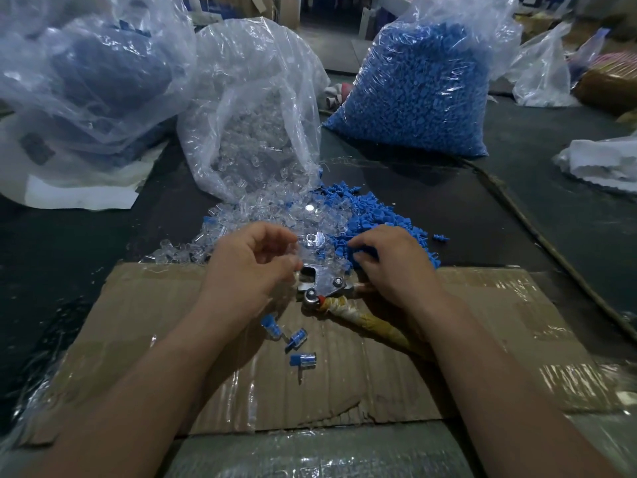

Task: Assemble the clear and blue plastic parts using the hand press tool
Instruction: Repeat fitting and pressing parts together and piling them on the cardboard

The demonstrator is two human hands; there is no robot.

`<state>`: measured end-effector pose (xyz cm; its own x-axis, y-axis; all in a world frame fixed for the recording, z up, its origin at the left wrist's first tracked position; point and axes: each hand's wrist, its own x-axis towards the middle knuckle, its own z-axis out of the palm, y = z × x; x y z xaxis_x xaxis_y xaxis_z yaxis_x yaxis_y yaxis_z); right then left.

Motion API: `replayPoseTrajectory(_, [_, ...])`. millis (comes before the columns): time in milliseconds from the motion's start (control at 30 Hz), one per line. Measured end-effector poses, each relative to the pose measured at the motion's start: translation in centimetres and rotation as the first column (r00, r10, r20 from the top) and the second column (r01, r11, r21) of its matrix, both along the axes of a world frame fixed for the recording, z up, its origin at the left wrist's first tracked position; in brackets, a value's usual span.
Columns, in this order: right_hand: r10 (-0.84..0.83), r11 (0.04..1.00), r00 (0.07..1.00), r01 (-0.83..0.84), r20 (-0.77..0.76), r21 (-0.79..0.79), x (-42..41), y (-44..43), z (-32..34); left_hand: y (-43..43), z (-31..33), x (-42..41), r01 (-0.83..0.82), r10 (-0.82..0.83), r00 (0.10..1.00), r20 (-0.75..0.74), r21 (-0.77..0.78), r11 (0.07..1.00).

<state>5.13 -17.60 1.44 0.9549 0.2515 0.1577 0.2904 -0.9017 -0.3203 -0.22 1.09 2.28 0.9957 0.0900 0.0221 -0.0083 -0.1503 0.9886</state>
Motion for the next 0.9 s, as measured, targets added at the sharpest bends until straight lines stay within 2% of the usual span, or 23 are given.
replayPoseTrajectory(133, [-0.016,1.000,0.999,0.014,0.044,0.024,0.0,-0.1,-0.1,-0.1,0.0,-0.1,0.010,-0.011,0.999,-0.031,-0.056,0.998])
replayPoseTrajectory(267, [-0.014,0.999,0.996,0.010,0.086,0.052,0.0,-0.3,0.1,-0.3,0.2,-0.5,0.012,-0.025,0.997,-0.066,-0.188,0.982])
replayPoseTrajectory(300, [-0.023,0.995,0.994,0.012,0.110,0.098,-0.2,-0.3,0.3,-0.3,0.2,-0.5,0.010,-0.027,0.997,-0.072,-0.227,0.974])
replayPoseTrajectory(367, [-0.058,0.953,0.992,0.023,0.110,0.301,-0.7,-0.2,1.1,-0.4,0.3,-0.6,0.006,-0.034,0.995,-0.089,-0.298,0.954])
replayPoseTrajectory(467, [-0.012,0.765,1.000,0.013,-0.006,0.644,-2.2,0.6,2.3,-0.3,0.4,-0.5,0.024,-0.045,0.996,-0.080,-0.244,0.969])
replayPoseTrajectory(533, [0.044,0.685,0.999,-0.009,-0.029,0.729,-3.2,1.3,2.8,-0.3,0.6,-0.6,0.055,-0.064,0.997,-0.046,-0.188,0.981])
replayPoseTrajectory(633, [0.100,0.666,0.995,-0.066,-0.001,0.743,-4.3,2.1,3.1,-0.4,0.8,-0.6,0.093,-0.096,0.995,-0.024,-0.109,0.990])
replayPoseTrajectory(900, [0.144,0.745,0.989,-0.135,0.041,0.654,-4.6,2.7,2.6,-0.4,0.3,-0.4,0.142,-0.153,0.987,-0.055,-0.156,0.977])
